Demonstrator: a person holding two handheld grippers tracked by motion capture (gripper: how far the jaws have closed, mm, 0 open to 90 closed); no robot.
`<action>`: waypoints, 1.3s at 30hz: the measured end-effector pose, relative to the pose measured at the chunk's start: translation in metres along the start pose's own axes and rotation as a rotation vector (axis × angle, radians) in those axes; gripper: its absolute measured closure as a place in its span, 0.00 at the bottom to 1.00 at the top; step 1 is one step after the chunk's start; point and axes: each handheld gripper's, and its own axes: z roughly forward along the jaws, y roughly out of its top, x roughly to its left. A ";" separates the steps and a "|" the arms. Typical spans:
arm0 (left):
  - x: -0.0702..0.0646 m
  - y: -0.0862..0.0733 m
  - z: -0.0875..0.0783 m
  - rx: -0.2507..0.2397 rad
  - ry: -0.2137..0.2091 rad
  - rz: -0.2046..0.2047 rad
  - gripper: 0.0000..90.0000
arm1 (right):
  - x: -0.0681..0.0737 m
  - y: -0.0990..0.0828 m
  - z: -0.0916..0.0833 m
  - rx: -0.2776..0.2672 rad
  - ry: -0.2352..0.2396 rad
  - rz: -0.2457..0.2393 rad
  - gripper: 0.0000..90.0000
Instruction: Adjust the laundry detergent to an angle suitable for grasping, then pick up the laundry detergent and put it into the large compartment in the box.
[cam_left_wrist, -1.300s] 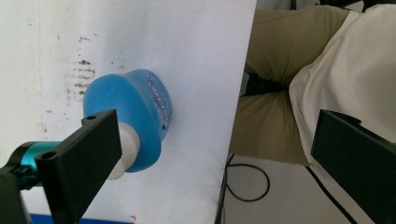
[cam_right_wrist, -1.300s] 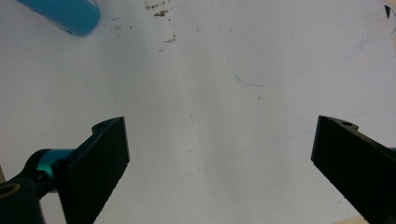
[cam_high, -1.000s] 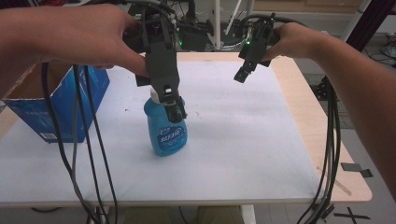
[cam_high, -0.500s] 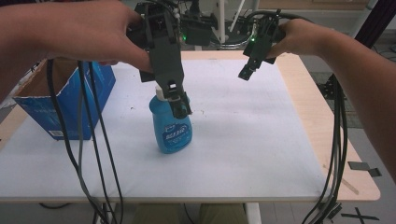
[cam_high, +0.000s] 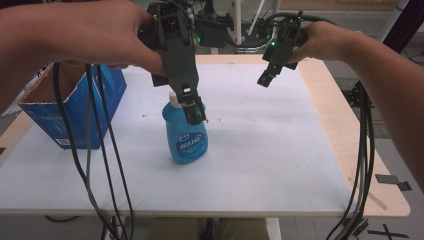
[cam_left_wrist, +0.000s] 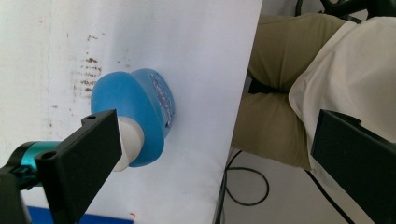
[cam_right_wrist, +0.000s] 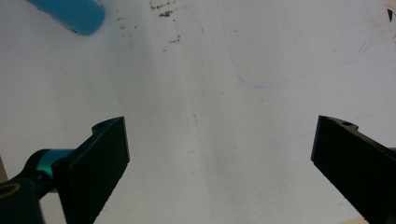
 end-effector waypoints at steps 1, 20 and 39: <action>0.000 0.000 -0.001 0.000 0.003 -0.001 0.02 | 0.001 0.000 0.000 0.000 -0.003 0.003 0.04; 0.010 0.000 0.002 -0.008 0.075 -0.114 0.02 | 0.004 -0.003 -0.003 -0.004 -0.008 -0.002 0.04; 0.044 -0.020 0.032 -0.028 0.072 -0.253 0.02 | 0.008 0.000 0.000 0.004 -0.006 -0.024 0.04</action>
